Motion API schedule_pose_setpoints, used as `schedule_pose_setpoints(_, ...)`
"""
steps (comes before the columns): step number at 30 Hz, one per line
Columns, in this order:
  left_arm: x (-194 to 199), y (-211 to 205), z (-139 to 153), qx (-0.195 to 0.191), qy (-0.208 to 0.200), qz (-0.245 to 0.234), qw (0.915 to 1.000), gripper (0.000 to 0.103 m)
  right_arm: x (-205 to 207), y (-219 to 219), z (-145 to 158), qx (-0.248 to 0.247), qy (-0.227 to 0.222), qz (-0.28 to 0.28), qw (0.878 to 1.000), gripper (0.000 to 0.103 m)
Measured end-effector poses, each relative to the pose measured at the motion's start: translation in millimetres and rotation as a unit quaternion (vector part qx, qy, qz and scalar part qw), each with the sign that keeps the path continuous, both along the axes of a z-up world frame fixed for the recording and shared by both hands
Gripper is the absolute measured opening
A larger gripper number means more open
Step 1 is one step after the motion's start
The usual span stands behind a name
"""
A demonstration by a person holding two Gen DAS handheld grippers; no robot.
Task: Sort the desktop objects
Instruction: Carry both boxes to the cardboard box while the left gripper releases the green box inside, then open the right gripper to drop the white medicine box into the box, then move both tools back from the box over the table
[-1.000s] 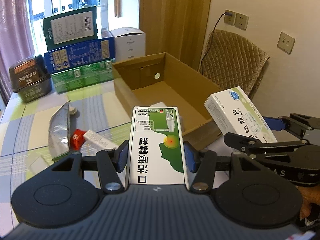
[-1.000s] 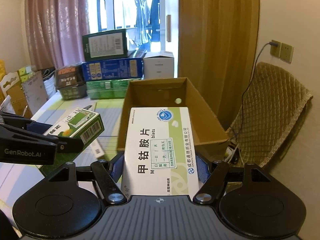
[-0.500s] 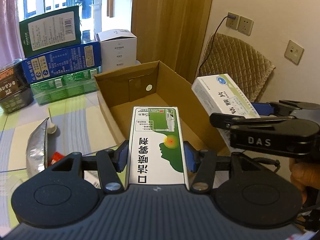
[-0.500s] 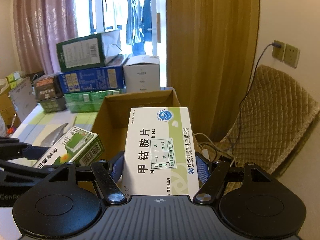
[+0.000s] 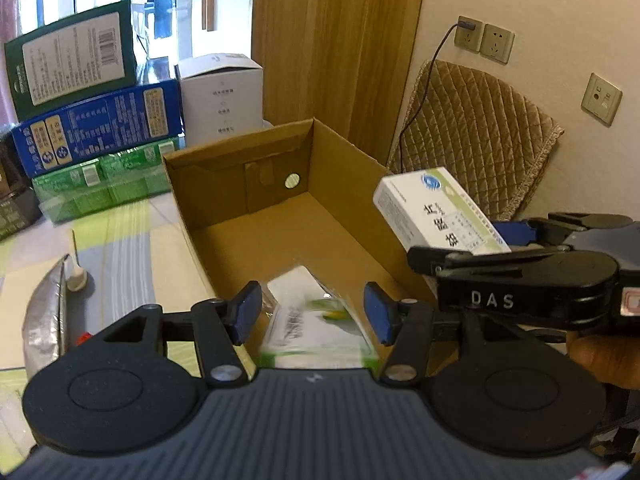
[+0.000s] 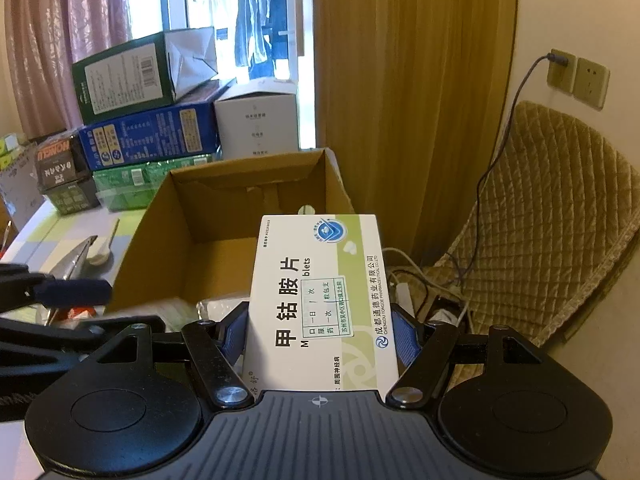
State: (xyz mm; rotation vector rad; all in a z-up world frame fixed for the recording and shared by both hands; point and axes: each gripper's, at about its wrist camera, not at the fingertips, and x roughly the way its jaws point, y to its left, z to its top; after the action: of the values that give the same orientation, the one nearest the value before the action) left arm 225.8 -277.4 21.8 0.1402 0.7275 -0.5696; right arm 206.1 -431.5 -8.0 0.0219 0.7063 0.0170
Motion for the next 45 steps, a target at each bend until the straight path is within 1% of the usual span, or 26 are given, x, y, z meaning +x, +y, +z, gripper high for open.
schedule_pose_setpoints(5, -5.2, 13.5, 8.6, -0.006, -0.010, 0.012, 0.9999, 0.054, 3.2, 6.6, -2.8, 0.000, 0.005, 0.009, 1.000, 0.068)
schedule_pose_setpoints(8, -8.9, 23.6, 12.7, -0.010, -0.012, 0.020, 0.9997, 0.056, 5.7, 11.7, -4.2, 0.002, 0.008, 0.015, 1.000, 0.068)
schedule_pose_setpoints(14, -14.9, 45.9, 11.3, -0.010, -0.006, 0.040, 0.9991, 0.060, 13.4, 22.4, -9.2, -0.003, 0.017, 0.032, 0.999, 0.068)
schedule_pose_setpoints(16, -18.0, 54.1, 9.1, -0.010, -0.003, 0.047, 0.9988, 0.063, 14.2, 26.3, -9.9, -0.008, 0.018, 0.041, 0.999, 0.074)
schedule_pose_setpoints(17, -20.2, 58.1, 7.9, -0.008, -0.001, 0.050, 0.9987, 0.066, 13.1, 27.9, -9.4, -0.011, 0.016, 0.042, 0.999, 0.086)
schedule_pose_setpoints(18, -23.5, 61.8, 6.5, -0.007, -0.002, 0.053, 0.9986, 0.070, 10.7, 29.0, -8.4, -0.013, 0.012, 0.040, 0.999, 0.091)
schedule_pose_setpoints(22, -35.4, 81.8, 4.6, -0.012, 0.002, 0.074, 0.9972, 0.074, -0.4, 32.4, -3.6, -0.012, 0.012, 0.039, 0.999, 0.093)
schedule_pose_setpoints(25, -45.1, 95.9, 6.1, -0.015, 0.004, 0.087, 0.9961, 0.080, -11.3, 38.3, 2.7, -0.012, 0.010, 0.041, 0.999, 0.096)
schedule_pose_setpoints(28, -56.7, 111.6, 11.4, -0.016, -0.001, 0.099, 0.9950, 0.088, -26.1, 46.7, 10.2, -0.011, 0.004, 0.044, 0.999, 0.101)
schedule_pose_setpoints(30, -64.8, 122.0, 16.0, -0.016, -0.007, 0.105, 0.9943, 0.095, -37.4, 55.1, 15.4, -0.014, -0.002, 0.050, 0.999, 0.101)
schedule_pose_setpoints(33, -78.5, 137.7, 23.9, -0.013, -0.017, 0.110, 0.9937, 0.101, -51.7, 67.8, 21.9, -0.014, 0.000, 0.056, 0.998, 0.101)
schedule_pose_setpoints(36, -92.0, 154.6, 31.4, -0.013, -0.026, 0.117, 0.9926, 0.101, -68.1, 81.0, 28.1, -0.006, -0.003, 0.061, 0.998, 0.101)
schedule_pose_setpoints(40, -107.8, 177.1, 36.9, -0.021, -0.026, 0.124, 0.9917, 0.101, -88.5, 101.4, 33.0, -0.002, -0.006, 0.076, 0.997, 0.101)
schedule_pose_setpoints(45, -124.9, 204.3, 38.6, -0.024, -0.030, 0.141, 0.9892, 0.101, -111.1, 125.4, 32.6, 0.003, -0.002, 0.091, 0.996, 0.101)
